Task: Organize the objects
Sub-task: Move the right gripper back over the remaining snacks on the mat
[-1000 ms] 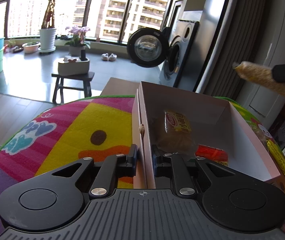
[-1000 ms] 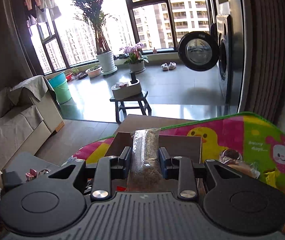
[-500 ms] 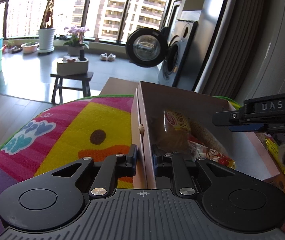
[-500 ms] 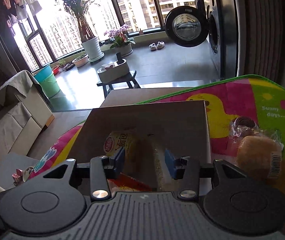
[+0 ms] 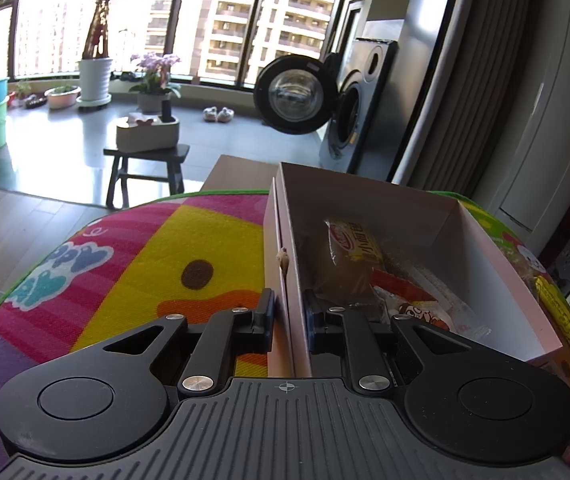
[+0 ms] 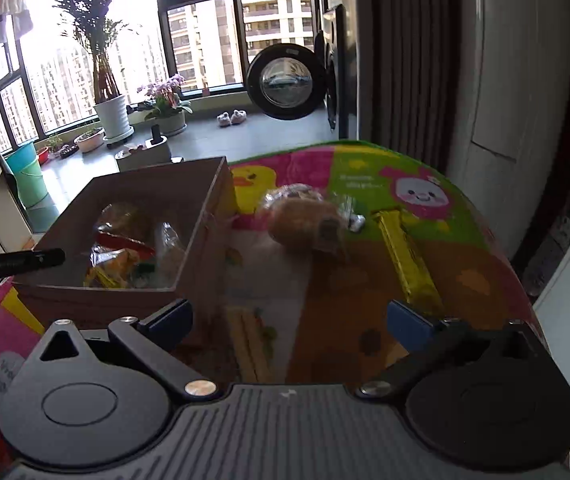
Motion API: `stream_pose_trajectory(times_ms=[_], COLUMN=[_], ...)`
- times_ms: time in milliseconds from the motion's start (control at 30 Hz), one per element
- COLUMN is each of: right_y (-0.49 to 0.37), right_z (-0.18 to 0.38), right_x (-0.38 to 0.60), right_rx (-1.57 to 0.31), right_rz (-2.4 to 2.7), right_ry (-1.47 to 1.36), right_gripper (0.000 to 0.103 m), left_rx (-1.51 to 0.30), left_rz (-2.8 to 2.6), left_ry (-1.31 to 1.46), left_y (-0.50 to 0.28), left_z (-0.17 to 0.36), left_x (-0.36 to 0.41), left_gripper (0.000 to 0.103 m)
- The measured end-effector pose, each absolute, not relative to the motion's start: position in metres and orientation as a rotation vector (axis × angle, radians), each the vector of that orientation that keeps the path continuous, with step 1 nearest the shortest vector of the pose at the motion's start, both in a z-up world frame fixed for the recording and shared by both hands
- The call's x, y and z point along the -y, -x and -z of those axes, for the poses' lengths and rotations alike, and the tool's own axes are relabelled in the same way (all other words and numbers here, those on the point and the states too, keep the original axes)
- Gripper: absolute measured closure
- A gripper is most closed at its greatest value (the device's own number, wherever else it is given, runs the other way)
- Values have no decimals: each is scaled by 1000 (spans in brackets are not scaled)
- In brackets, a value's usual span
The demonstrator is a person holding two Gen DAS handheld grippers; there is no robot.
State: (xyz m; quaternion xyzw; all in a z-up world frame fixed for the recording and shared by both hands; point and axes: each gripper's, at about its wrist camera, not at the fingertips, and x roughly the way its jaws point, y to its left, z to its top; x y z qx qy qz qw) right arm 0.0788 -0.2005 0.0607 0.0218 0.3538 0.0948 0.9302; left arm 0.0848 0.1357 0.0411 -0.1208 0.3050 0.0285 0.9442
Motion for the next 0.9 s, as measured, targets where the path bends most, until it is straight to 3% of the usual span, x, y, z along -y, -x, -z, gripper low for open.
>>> stream_pose_trajectory(times_ms=[267,600,733,900], right_y=[-61,-62,-67,-57], right_z=[-16,-13,-18,-36], right_x=[232,247,249,229], right_rx=[-808,-796,-825,-731], right_rz=[-124,-139,-200,-227], right_ry=[-310,-441,-401,-287], right_gripper=[0,0,0,0], left_rx=[-627,-632,-633,-636], left_rz=[-65,-72,-75,-76], left_ry=[233,222,217,215], left_y=[-84,-84,-84,-83], left_z=[-42,-43,-44,-44], left_x=[-134,-132,-131,-131], left_gripper=[87,87,87,87])
